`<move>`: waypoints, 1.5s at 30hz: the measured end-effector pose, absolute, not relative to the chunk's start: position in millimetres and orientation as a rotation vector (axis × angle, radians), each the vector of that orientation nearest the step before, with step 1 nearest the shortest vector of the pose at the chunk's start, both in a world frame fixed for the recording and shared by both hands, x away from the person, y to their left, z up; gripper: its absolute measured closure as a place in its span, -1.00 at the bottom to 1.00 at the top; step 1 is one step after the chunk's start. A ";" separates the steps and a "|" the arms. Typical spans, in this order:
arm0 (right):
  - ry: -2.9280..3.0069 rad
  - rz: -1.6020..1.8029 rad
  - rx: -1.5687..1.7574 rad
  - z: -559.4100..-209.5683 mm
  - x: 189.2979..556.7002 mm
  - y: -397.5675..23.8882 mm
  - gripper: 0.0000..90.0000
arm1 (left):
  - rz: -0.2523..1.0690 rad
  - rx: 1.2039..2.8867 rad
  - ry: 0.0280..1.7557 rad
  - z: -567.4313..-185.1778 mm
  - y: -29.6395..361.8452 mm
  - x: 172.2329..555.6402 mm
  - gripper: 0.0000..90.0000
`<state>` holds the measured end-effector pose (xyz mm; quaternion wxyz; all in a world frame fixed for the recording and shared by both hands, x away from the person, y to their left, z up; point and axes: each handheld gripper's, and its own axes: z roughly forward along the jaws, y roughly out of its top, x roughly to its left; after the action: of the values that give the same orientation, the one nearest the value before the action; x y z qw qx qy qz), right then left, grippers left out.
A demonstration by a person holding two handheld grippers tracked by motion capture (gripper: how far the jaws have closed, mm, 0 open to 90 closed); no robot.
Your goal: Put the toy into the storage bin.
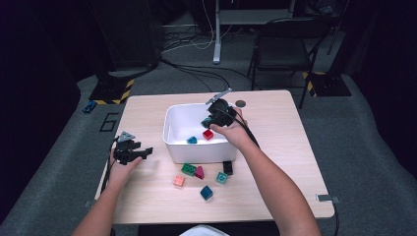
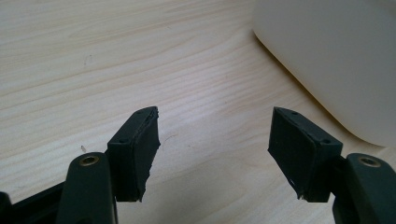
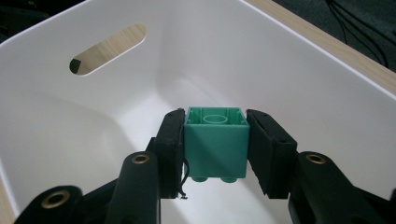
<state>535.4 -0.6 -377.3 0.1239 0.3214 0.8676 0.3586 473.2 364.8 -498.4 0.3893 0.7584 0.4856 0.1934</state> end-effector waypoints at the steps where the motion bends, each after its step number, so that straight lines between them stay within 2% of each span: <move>1: 2.529 1.042 0.936 -378.5 536.4 -0.2 0.29 | 0.489 1.932 1.234 -498.1 365.0 473.2 -0.26; 24: 2.544 1.024 0.946 -379.8 538.6 4.5 0.19 | 0.489 1.932 1.232 -498.3 365.2 473.6 -0.26; 45: 2.498 1.117 0.876 -341.1 501.9 -28.1 0.13 | 0.495 1.936 1.237 -498.1 364.4 473.0 -0.26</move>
<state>501.9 -28.1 -341.1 0.1336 0.3023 0.8616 0.3853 473.0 364.4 -498.1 0.3855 0.7601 0.4856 0.1943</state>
